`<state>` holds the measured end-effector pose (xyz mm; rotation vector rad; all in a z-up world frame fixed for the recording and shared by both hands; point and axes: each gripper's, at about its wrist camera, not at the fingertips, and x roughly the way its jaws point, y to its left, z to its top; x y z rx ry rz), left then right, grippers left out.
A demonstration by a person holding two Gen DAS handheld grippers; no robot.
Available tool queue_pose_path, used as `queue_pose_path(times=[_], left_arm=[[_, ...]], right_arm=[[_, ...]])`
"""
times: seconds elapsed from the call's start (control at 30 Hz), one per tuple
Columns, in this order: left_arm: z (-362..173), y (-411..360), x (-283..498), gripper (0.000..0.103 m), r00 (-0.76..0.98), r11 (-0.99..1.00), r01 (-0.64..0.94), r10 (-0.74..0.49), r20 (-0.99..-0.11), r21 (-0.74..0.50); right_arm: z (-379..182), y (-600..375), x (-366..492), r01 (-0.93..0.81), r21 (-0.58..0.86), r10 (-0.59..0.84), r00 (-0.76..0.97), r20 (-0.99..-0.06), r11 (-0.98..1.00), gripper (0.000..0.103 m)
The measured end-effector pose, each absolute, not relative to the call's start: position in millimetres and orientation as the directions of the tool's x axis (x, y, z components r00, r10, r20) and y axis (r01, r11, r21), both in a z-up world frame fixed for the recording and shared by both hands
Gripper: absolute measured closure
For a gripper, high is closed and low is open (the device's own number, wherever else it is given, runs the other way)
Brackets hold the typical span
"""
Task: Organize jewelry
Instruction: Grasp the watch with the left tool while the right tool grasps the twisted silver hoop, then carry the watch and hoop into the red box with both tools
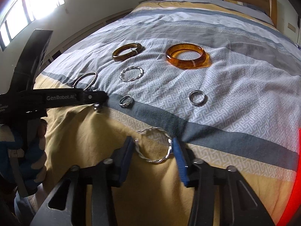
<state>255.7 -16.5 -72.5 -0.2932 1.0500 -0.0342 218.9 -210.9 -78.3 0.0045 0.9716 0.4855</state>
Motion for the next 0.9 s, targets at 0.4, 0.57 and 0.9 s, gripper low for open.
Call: queue_pose_path(times=[0.4, 0.57, 0.9], left_arm=[[-54, -25, 230, 0.083, 0.519, 0.975, -0.045, -0.161, -0.839, -0.215], [-38, -27, 213, 0.083, 0.536, 0.978, -0.025, -0.164, -0.828, -0.209], [11, -55, 186, 0.083, 0.583, 0.974, 0.054, -0.208, -0.786, -0.218]], right_arm=[[-65, -219, 205, -0.399, 0.232, 0.42, 0.493, -0.762, 0.887, 0.064], [-52, -224, 192, -0.398, 0.234, 0.427, 0.512, -0.746, 0.887, 0.064], [-3, -257, 154, -0.355, 0.205, 0.392, 0.607, -0.691, 0.912, 0.064]])
